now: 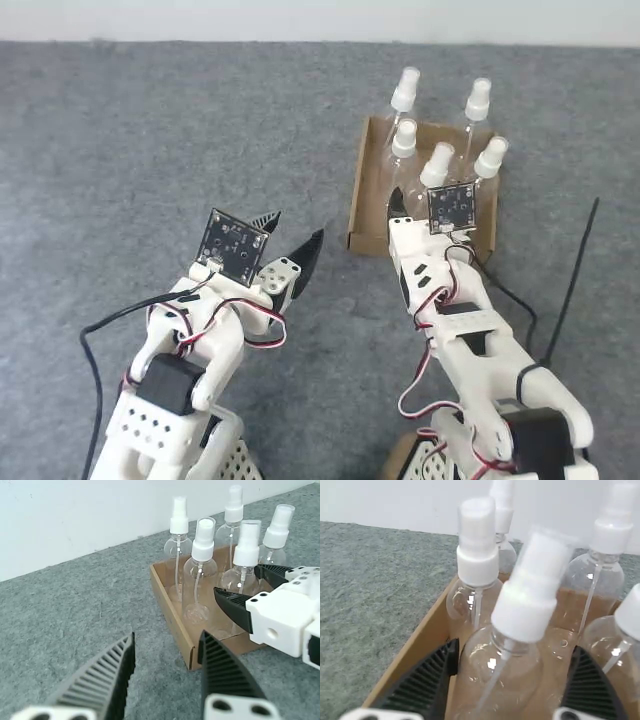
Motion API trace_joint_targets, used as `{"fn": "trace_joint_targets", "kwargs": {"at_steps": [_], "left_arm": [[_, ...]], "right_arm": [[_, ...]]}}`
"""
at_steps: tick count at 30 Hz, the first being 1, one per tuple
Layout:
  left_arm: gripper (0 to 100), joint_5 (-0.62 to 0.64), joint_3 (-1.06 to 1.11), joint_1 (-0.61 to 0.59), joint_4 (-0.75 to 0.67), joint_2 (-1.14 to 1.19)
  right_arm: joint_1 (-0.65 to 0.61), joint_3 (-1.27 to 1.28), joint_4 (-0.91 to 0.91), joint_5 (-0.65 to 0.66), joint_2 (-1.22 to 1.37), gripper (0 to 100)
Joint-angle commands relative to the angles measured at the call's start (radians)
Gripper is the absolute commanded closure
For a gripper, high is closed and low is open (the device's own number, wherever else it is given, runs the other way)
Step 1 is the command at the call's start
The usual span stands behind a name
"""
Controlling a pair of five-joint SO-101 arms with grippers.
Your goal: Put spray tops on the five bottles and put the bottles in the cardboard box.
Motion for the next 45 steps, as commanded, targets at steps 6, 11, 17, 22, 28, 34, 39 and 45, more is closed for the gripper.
{"fn": "trace_joint_targets", "kwargs": {"at_steps": [6,11,17,22,28,34,39,45], "left_arm": [[82,-0.006,-0.008,-0.006,-0.023,0.002],[82,-0.006,-0.008,-0.006,-0.023,0.002],[82,-0.006,-0.008,-0.006,-0.025,0.002],[82,-0.006,-0.008,-0.006,-0.025,0.002],[82,-0.006,-0.008,-0.006,-0.025,0.002],[82,-0.006,-0.008,-0.006,-0.025,0.002],[82,-0.006,-0.008,-0.006,-0.025,0.002],[82,-0.006,-0.008,-0.006,-0.025,0.002]], "right_arm": [[-0.002,-0.003,0.096,0.018,-0.177,70.9],[-0.002,0.0,0.101,0.018,-0.211,70.9],[-0.002,-0.002,0.102,0.018,-0.217,70.9],[-0.002,-0.009,0.102,0.018,-0.219,70.9],[-0.004,-0.029,0.216,0.018,-0.302,70.9],[-0.004,-0.031,0.351,0.012,-0.487,70.9],[-0.004,-0.043,0.46,0.017,-0.656,70.9],[-0.002,-0.104,0.704,0.017,-0.839,70.9]]}}
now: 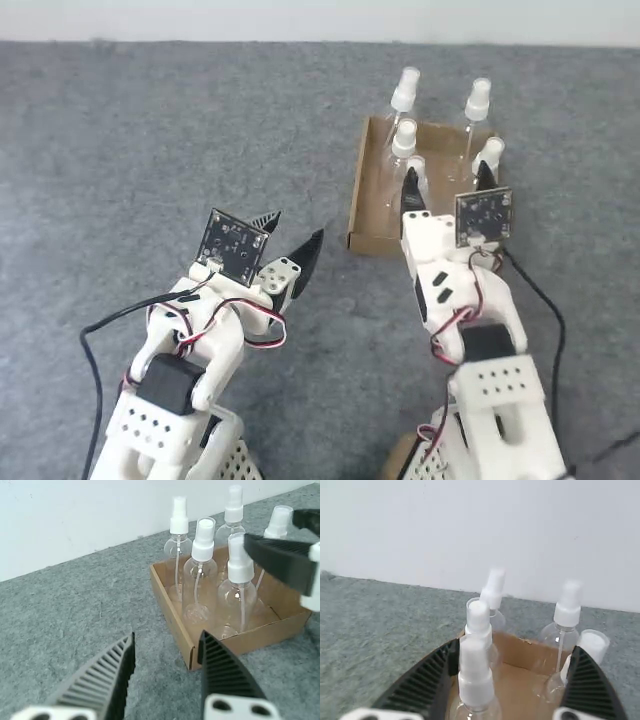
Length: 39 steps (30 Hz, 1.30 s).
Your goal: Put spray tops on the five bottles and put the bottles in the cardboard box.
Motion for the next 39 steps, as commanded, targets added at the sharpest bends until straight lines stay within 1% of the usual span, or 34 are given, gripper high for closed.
{"fn": "trace_joint_targets", "kwargs": {"at_steps": [1,8,11,12,15,17,20,23,25,28,31,33,34,38,39], "left_arm": [[82,-0.006,-0.008,-0.006,-0.025,0.002],[82,-0.006,-0.008,-0.008,-0.025,0.002],[82,-0.006,-0.015,-0.008,-0.025,0.002],[82,-0.006,-0.016,-0.008,-0.025,0.002],[82,-0.006,-0.041,-0.023,-0.017,0.0],[82,-0.006,-0.073,-0.077,-0.002,0.0],[82,-0.006,-0.114,-0.227,0.072,0.0],[82,-0.006,-0.142,-0.393,0.147,0.0],[81,-0.006,-0.154,-0.468,0.209,0.0],[81,-0.006,-0.162,-0.534,0.308,-0.002],[81,-0.006,-0.134,-0.552,0.387,-0.034],[82,-0.006,-0.097,-0.554,0.431,-0.097],[82,-0.006,-0.074,-0.559,0.44,-0.143],[84,-0.006,0.047,-0.641,0.448,-0.385],[86,-0.006,0.091,-0.654,0.45,-0.459]], "right_arm": [[-0.002,-0.103,0.182,0.017,-0.171,70.9],[0.005,-0.08,0.46,0.018,-0.406,71.0],[0.005,-0.049,0.533,0.026,-0.507,71.0],[0.005,-0.037,0.558,0.051,-0.541,71.0],[0.007,0.003,0.667,0.201,-0.661,71.0],[0.007,0.034,0.765,0.29,-0.756,71.0],[0.018,0.054,0.901,0.379,-0.785,71.0],[0.061,0.08,0.921,0.39,-0.765,71.0],[0.09,0.109,0.921,0.39,-0.78,71.0],[0.12,0.16,0.929,0.39,-0.782,71.0],[0.145,0.226,0.926,0.39,-0.782,71.3],[0.173,0.255,0.928,0.391,-0.782,75.0],[0.196,0.265,0.928,0.391,-0.782,78.6],[0.326,0.296,0.929,0.397,-0.782,99.8],[0.361,0.308,0.929,0.397,-0.782,99.2]]}}
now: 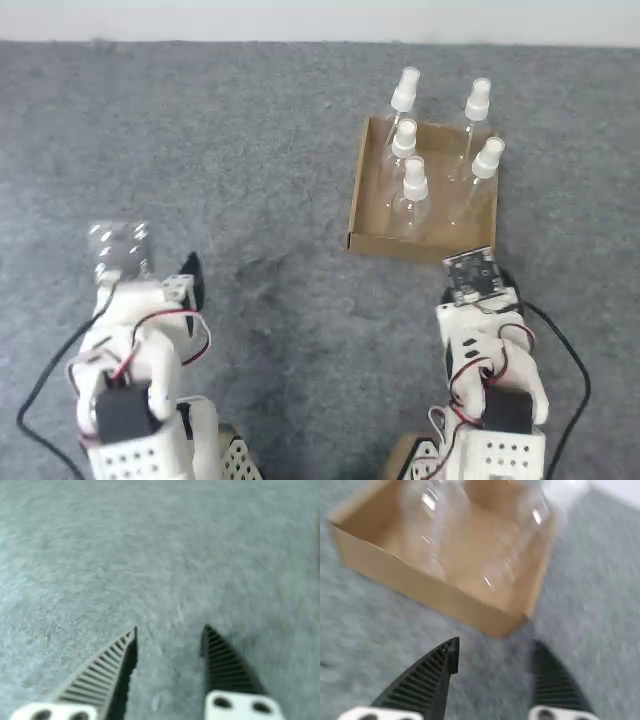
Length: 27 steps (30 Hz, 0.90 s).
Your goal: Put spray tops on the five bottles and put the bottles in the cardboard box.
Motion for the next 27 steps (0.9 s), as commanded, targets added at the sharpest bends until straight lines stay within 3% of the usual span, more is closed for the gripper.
{"fn": "trace_joint_targets", "kwargs": {"at_steps": [1,8,12,16,19,25,27], "left_arm": [[88,-0.008,0.134,-0.055,0.006,-0.285],[95,-0.089,0.315,-0.061,-0.129,-0.219],[95,-0.098,0.418,-0.055,-0.138,-0.264],[95,-0.098,0.443,-0.057,-0.158,-0.259],[95,-0.098,0.443,-0.054,-0.152,-0.253],[96,-0.1,0.443,-0.06,0.041,-0.252],[99,-0.1,0.443,-0.06,0.038,-0.252]], "right_arm": [[0.156,0.023,-0.001,0.018,-0.018,95.7],[0.231,0.094,0.019,0.012,-0.016,96.1],[0.203,0.094,0.036,0.009,-0.015,98.3],[0.154,0.094,0.166,0.009,-0.015,99.1],[0.15,0.094,0.3,0.017,-0.015,99.1],[0.246,0.094,0.302,0.018,-0.015,99.1],[0.274,0.094,0.302,0.018,-0.015,99.1]]}}
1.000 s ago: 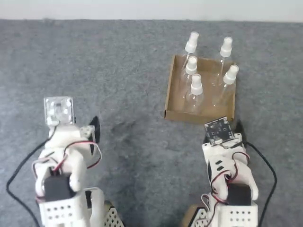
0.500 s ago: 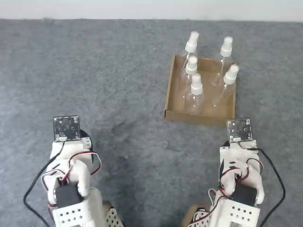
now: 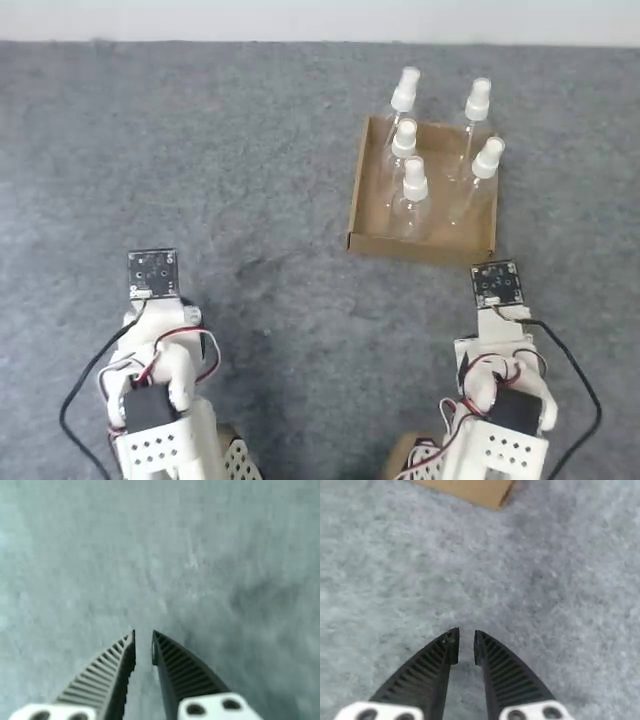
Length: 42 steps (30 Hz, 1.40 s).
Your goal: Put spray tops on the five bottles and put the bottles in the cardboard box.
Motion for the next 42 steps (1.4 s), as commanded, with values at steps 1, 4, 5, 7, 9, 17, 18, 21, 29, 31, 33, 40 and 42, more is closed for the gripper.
{"fn": "trace_joint_targets", "kwargs": {"at_steps": [1,4,5,7,9,17,18,21,29,31,33,40,42], "left_arm": [[99,-0.014,-0.005,-0.006,0.058,-0.014],[99,-0.014,-0.005,-0.008,0.061,-0.014],[99,-0.014,-0.005,-0.008,0.061,-0.014],[99,-0.012,-0.005,-0.008,0.061,-0.015],[99,-0.012,-0.005,-0.008,0.061,-0.015],[99,-0.012,-0.005,-0.008,0.061,-0.015],[99,-0.012,-0.005,-0.008,0.061,-0.015],[99,-0.012,-0.005,-0.008,0.061,-0.015],[99,-0.012,-0.005,-0.008,0.061,-0.015],[99,-0.012,-0.005,-0.008,0.061,-0.015],[99,-0.012,-0.005,-0.008,0.061,-0.015],[99,-0.012,-0.005,-0.008,0.061,-0.015],[99,-0.012,-0.005,-0.008,0.061,-0.015]], "right_arm": [[0.07,0.023,0.007,0.014,-0.016,99.1],[0.099,0.023,0.007,0.014,-0.016,99.1],[0.101,0.023,0.007,0.014,-0.016,99.1],[0.094,0.023,0.007,0.014,-0.016,99.1],[0.094,0.023,0.007,0.014,-0.016,99.1],[0.094,0.023,0.007,0.014,-0.016,99.1],[0.094,0.023,0.007,0.014,-0.016,99.1],[0.094,0.023,0.007,0.014,-0.016,99.1],[0.094,0.023,0.007,0.014,-0.016,99.1],[0.094,0.023,0.007,0.014,-0.016,99.1],[0.094,0.023,0.007,0.014,-0.016,99.1],[0.094,0.023,0.007,0.014,-0.016,99.1],[0.094,0.023,0.007,0.014,-0.016,99.1]]}}
